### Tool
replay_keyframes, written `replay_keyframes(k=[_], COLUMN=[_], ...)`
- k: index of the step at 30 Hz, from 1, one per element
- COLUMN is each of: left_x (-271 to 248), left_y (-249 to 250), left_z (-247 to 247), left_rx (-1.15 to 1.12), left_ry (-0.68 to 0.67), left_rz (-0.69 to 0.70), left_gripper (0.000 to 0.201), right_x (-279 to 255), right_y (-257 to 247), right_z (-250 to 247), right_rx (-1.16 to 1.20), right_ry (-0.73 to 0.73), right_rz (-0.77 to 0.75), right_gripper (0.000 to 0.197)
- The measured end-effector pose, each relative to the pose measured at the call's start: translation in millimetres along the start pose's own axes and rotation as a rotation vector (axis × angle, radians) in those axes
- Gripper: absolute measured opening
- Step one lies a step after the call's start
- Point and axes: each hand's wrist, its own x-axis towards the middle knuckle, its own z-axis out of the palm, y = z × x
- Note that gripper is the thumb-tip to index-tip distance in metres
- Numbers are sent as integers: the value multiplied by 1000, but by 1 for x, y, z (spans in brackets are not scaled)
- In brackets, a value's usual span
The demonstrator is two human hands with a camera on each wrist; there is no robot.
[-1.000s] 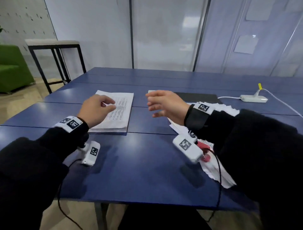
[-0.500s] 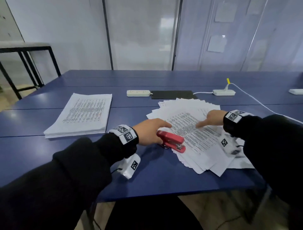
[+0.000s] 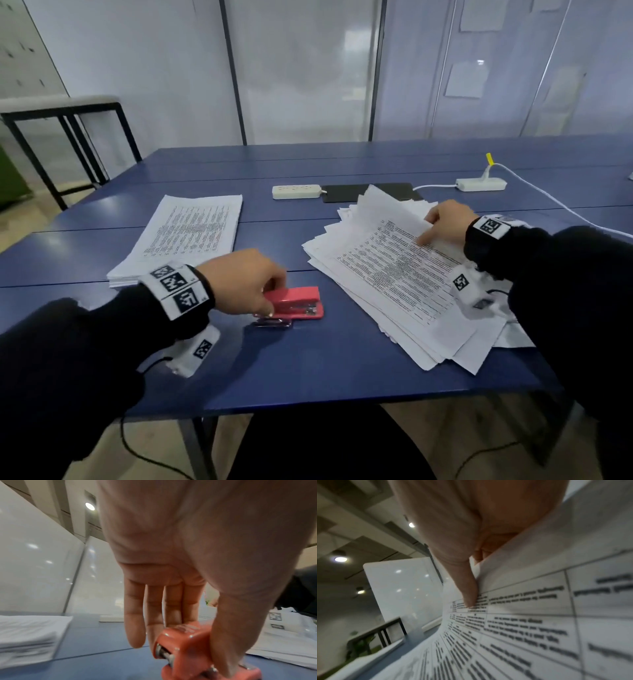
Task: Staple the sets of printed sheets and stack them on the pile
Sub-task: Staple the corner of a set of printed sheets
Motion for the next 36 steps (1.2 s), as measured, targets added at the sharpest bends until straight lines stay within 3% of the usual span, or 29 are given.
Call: replay_keyframes(k=[3, 6, 10, 13, 16, 19, 22, 24, 27, 29, 31, 36], left_x=[-18, -31, -38, -35, -30, -28, -29, -30, -33, -34, -34, -33], left_y=[-26, -44, -53, -52, -56, -67, -77, -83, -87, -88, -88, -86], left_z=[-5, -3, 8, 17, 18, 11, -3, -13, -22, -20, -12, 8], left_rx=[-38, -99, -127, -106, -82, -165, -308, -472, -653, -661, -651, -545], left_ry=[22, 27, -3, 3, 49, 134, 298, 410, 495, 488, 461, 359], left_rz=[-97, -174, -209, -204, -206, -240, -284, -320, -351, -362, -372, -357], left_gripper=[28, 23, 23, 25, 24, 23, 19, 16, 12, 11, 15, 20], right_x=[4, 10, 19, 18, 7, -4, -1, 1, 1, 6, 13, 2], right_y=[1, 5, 9, 6, -7, -27, -44, -57, -76, -86, -91, -90], right_z=[-11, -28, -54, -68, -78, -89, -95, -92, -69, -47, -18, 42], right_rx=[50, 36, -16, 18, 230, 524, 679, 637, 391, 0, -266, -376], right_ry=[9, 36, 174, 171, 25, -270, -586, -679, -600, -393, -268, -344], right_rz=[-25, -108, -132, -193, -276, -329, -360, -389, -434, -522, -544, -610], right_gripper=[40, 27, 23, 19, 10, 16, 58, 65, 32, 6, 19, 3])
